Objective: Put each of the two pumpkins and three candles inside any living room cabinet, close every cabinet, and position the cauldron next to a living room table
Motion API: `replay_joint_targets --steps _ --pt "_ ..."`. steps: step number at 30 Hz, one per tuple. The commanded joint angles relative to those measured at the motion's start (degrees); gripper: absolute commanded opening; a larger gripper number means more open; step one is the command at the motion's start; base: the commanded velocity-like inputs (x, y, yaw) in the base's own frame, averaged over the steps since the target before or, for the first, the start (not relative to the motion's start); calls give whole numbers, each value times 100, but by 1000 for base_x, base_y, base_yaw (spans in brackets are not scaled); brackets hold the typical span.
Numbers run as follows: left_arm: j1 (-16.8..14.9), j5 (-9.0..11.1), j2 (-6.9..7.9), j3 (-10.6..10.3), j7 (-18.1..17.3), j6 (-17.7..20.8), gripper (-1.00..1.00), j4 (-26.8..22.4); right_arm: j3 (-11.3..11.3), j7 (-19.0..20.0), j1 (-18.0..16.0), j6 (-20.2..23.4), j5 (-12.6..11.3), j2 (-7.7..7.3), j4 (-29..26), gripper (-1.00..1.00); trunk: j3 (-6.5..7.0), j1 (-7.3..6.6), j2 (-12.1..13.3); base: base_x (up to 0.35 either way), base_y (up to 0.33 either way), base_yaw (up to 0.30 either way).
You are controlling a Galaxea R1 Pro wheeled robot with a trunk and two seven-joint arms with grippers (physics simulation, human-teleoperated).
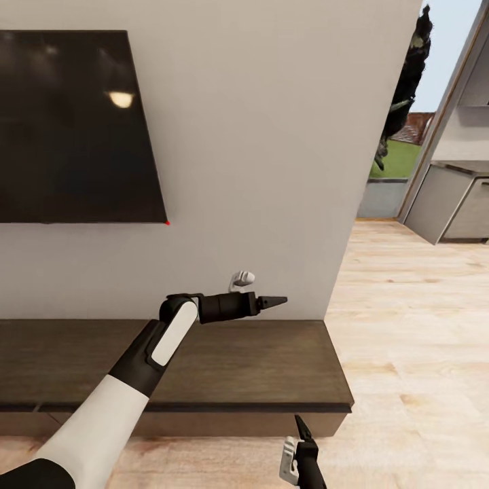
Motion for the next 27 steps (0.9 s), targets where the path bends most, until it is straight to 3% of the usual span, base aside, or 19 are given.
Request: replay_joint_targets --steps 1,13,22,27 --pt "0 1 2 0 -2 11 100 -17 6 7 0 -19 0 -1 2 100 -18 23 -42 0 0 0" --pt "0 1 31 3 -87 9 100 -41 9 17 0 -55 0 -4 3 100 -234 286 -523 -4 0 0" --pt "0 1 68 0 -421 3 100 -40 16 31 0 -58 13 -2 6 100 -395 484 -884 -250 -52 0" --pt "0 1 70 0 -455 3 100 -20 9 14 0 -24 0 -7 -6 100 -485 594 -1084 -32 -5 0"
